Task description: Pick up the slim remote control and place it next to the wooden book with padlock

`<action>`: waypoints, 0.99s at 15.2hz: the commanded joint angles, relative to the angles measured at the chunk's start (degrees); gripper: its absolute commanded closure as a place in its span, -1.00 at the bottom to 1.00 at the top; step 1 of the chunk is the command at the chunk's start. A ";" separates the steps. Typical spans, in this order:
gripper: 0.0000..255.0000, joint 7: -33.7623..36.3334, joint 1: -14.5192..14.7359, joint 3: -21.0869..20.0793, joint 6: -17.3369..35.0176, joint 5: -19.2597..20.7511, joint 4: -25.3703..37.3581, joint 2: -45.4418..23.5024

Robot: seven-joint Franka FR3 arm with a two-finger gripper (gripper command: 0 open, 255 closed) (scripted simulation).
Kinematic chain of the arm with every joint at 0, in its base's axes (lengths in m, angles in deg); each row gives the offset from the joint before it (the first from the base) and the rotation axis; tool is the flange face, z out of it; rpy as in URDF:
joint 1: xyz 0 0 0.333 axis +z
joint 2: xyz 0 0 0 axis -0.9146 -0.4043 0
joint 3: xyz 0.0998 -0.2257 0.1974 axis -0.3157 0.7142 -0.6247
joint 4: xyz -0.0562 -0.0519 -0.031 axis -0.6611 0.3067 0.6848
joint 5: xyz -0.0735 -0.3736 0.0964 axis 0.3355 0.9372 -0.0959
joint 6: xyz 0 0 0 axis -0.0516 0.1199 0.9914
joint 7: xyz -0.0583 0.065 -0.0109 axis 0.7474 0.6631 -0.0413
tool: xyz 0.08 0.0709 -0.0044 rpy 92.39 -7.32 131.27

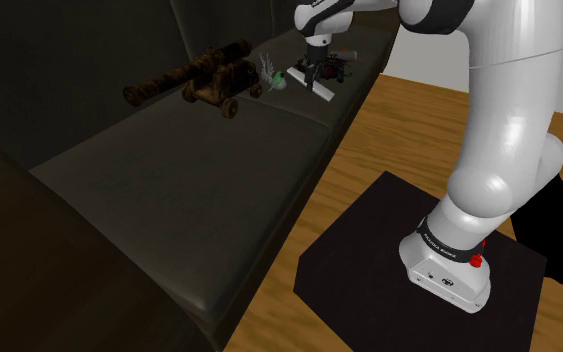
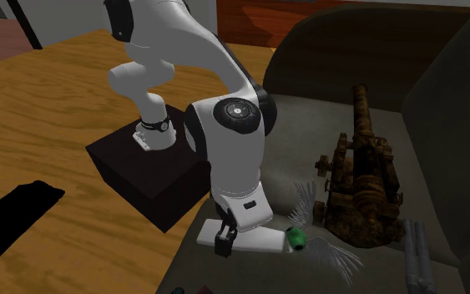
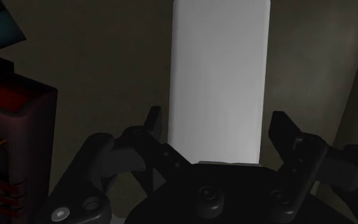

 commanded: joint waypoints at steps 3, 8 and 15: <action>-1.00 -0.05 -0.03 -0.01 -0.02 -0.01 -0.02 -0.15; -1.00 0.31 0.13 0.23 -6.13 0.49 3.73 2.23; -1.00 0.31 0.14 0.23 -6.13 0.49 3.73 2.23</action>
